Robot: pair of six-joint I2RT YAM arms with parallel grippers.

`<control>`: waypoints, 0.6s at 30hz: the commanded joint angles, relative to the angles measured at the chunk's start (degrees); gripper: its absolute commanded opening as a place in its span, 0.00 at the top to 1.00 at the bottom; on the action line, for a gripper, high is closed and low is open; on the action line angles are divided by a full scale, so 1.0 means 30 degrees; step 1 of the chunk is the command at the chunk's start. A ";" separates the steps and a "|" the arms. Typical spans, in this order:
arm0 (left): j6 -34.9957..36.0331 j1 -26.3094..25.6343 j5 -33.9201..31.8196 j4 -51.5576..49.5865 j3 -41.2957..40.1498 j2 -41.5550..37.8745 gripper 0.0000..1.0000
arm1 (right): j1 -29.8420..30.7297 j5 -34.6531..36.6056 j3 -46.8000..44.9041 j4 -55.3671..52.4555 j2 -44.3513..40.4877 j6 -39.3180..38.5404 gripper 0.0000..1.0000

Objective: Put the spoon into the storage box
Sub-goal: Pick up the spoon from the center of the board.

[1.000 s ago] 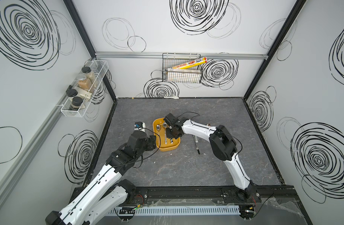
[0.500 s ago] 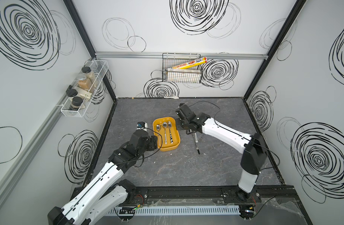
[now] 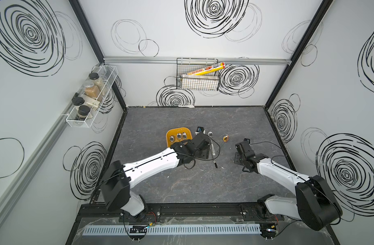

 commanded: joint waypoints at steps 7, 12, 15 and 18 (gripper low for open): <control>0.0263 0.0398 0.0382 -0.0442 0.5992 0.7624 0.35 | -0.0234 0.0531 -0.1443 0.2277 -0.0485 0.0664 0.71; 0.0900 0.0688 0.0748 -0.0484 0.8301 1.0127 0.37 | -0.0225 0.0237 -0.1464 0.2245 -0.0491 0.0641 0.71; 0.1028 0.0878 0.0894 -0.1171 0.9856 1.1599 0.40 | -0.0233 0.0180 -0.1442 0.2400 -0.0273 0.0646 0.71; 0.1100 0.0966 0.0762 -0.1471 1.0423 1.2428 0.41 | -0.0234 0.0070 -0.1270 0.2269 0.0070 0.0624 0.71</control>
